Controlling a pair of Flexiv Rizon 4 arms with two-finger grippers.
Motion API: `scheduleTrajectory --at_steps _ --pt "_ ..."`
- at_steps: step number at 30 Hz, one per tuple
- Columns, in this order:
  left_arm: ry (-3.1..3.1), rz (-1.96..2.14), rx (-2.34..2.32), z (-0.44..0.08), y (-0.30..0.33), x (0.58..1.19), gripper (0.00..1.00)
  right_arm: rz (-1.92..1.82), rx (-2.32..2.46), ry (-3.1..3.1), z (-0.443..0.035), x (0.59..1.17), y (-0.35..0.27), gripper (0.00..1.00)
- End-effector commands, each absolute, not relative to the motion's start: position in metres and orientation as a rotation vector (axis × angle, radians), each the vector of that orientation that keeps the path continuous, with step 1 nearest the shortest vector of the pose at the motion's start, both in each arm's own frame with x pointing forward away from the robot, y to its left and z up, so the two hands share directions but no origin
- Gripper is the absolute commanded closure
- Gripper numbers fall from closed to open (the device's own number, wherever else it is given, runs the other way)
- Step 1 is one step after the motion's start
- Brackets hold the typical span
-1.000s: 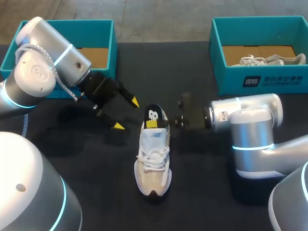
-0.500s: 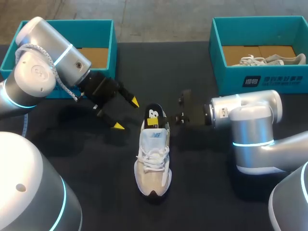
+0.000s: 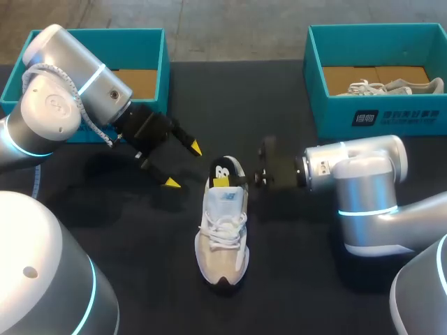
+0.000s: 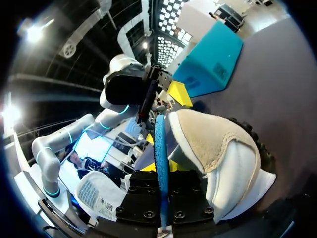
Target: Take the shoe out of the shoebox, open the shoe tongue, remove and reinsert the insole, then place the shoe into the shoebox
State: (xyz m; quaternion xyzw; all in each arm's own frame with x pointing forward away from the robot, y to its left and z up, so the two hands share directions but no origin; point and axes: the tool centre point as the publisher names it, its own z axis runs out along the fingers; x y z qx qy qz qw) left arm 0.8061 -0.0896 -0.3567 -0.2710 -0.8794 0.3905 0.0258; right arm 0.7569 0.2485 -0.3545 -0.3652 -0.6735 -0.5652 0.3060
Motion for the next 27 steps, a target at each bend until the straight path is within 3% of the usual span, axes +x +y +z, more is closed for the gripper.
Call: scheduleTrajectory --at_steps 1,13,15,17,27 --pt "-2.721 1.202 -0.838 -0.357 -0.09 0.806 0.0 -1.496 -0.977 -1.774 -0.361 0.746 0.249 1.0" --pt "-2.721 1.202 -0.838 -0.357 -0.09 0.806 0.0 -1.497 -0.987 -1.763 -0.362 0.741 0.25 1.0" --pt "-2.721 1.202 -0.838 -0.357 -0.09 0.806 0.0 -1.508 -0.991 -1.769 -0.359 0.743 0.249 0.81" --pt "-2.721 1.202 -0.838 -0.357 -0.09 0.806 0.0 -1.513 -0.991 -1.777 -0.356 0.744 0.248 0.76" --pt "-2.721 1.202 -0.838 -0.357 -0.09 0.806 0.0 -1.525 -0.976 -1.82 -0.343 0.755 0.247 0.72"
